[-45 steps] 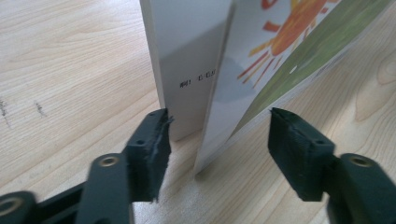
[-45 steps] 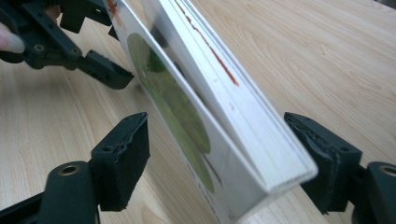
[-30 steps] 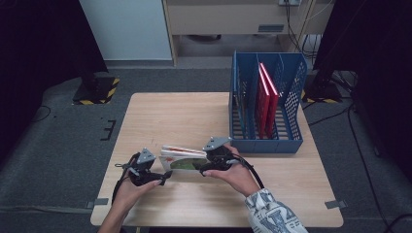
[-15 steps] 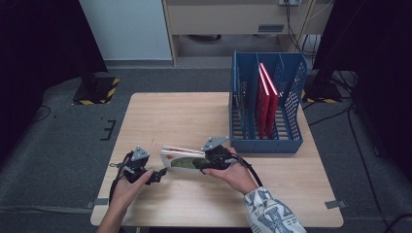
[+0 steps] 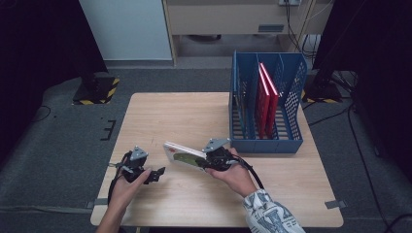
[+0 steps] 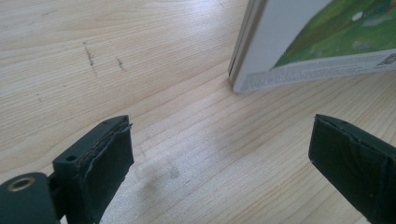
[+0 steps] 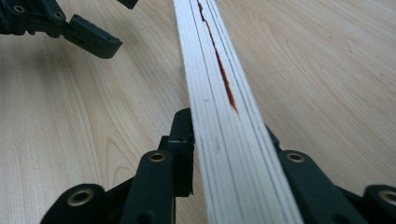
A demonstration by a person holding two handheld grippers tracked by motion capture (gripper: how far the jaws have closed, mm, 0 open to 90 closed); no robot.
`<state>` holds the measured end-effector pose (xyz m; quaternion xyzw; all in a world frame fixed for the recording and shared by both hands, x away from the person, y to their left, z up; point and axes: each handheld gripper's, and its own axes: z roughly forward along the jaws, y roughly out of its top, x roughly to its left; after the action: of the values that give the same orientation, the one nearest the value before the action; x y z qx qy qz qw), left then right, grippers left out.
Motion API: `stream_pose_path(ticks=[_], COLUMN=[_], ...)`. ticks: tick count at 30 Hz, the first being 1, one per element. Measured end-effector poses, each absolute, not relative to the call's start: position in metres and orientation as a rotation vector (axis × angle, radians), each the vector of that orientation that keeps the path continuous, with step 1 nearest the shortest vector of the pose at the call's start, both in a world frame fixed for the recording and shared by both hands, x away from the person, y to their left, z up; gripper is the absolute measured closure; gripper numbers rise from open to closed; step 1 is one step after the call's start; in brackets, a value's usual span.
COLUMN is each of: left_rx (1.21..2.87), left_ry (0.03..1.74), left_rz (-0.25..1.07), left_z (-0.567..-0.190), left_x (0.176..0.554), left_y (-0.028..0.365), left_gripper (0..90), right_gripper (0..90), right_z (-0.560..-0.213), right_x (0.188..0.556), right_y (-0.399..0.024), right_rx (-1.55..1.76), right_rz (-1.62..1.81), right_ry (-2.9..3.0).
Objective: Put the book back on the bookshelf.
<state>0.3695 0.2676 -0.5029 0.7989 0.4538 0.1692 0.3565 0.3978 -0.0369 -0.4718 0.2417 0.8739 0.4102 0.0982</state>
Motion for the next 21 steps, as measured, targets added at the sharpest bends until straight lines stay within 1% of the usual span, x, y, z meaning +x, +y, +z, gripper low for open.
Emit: stream_pose_path(ticks=[6, 16, 21], left_rx=[2.065, 2.068, 2.079], left_ry=[1.176, 1.184, 1.180], left_rz=[0.440, 0.448, 0.449], left_z=[-0.503, -0.504, -0.504], left_x=[0.370, 0.370, 0.371], left_y=[0.269, 0.270, 0.270], left_gripper=[5.9, 5.9, 5.9], right_gripper=[72.9, 74.1, 73.0], right_z=[-0.471, -0.470, -0.470], right_x=[0.396, 0.392, 0.390], right_y=[-0.038, -0.045, -0.047], right_rx=[0.743, 0.793, 0.794], right_rz=[1.195, 1.166, 1.174], right_ry=[2.559, 2.521, 2.517])
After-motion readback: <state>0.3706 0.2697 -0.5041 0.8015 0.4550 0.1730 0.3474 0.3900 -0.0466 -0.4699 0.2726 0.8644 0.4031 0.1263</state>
